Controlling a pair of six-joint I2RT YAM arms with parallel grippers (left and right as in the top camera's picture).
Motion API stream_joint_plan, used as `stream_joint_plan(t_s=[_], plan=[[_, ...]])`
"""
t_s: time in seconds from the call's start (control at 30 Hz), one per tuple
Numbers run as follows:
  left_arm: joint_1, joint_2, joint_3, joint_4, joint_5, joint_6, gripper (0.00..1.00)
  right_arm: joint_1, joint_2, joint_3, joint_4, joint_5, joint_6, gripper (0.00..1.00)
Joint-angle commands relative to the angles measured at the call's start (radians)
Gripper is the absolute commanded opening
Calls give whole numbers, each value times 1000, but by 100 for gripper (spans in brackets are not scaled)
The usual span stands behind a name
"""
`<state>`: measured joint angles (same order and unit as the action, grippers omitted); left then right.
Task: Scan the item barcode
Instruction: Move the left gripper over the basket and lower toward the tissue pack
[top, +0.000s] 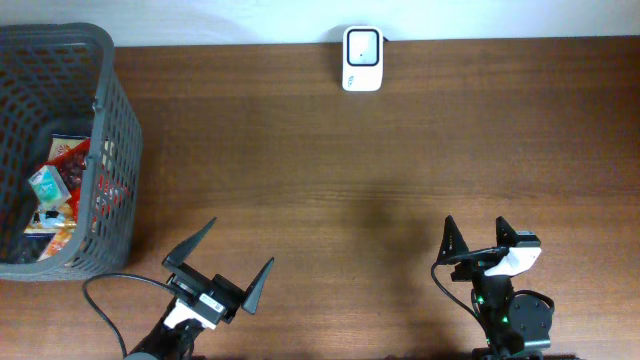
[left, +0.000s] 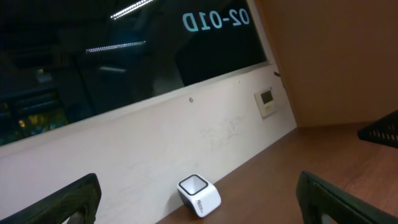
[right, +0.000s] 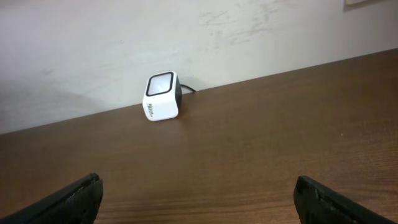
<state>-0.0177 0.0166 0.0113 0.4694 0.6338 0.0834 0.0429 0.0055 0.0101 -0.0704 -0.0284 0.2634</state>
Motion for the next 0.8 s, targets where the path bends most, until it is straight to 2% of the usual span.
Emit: stream_joint_plan(t_s=[0.0, 0.1, 0.17, 0.27, 0.37, 0.4, 0.5, 0.6, 0.77], plan=[[-3, -3, 56, 5, -39, 8, 99, 5, 2, -5, -5, -16, 8, 99], [-3, -3, 113, -3, -101, 24, 99, 5, 2, -5, -4, -16, 7, 98], [-3, -3, 188, -64, -134, 81, 99, 5, 2, -5, -5, -16, 8, 99], [-3, 21, 327, -256, -238, 136, 99, 5, 2, -5, -5, -16, 8, 98], [-3, 135, 543, -533, -474, 135, 99, 5, 2, -5, -5, -16, 7, 98], [-3, 183, 609, -590, -505, 135, 99, 5, 2, -5, -5, -16, 7, 99], [-3, 335, 800, -733, -459, 135, 99, 5, 2, -5, -5, -16, 7, 99], [-3, 447, 929, -806, -268, 135, 99, 5, 2, -5, -5, -16, 7, 98], [-3, 515, 985, -815, -264, 130, 99, 5, 2, -5, -5, -16, 8, 98]])
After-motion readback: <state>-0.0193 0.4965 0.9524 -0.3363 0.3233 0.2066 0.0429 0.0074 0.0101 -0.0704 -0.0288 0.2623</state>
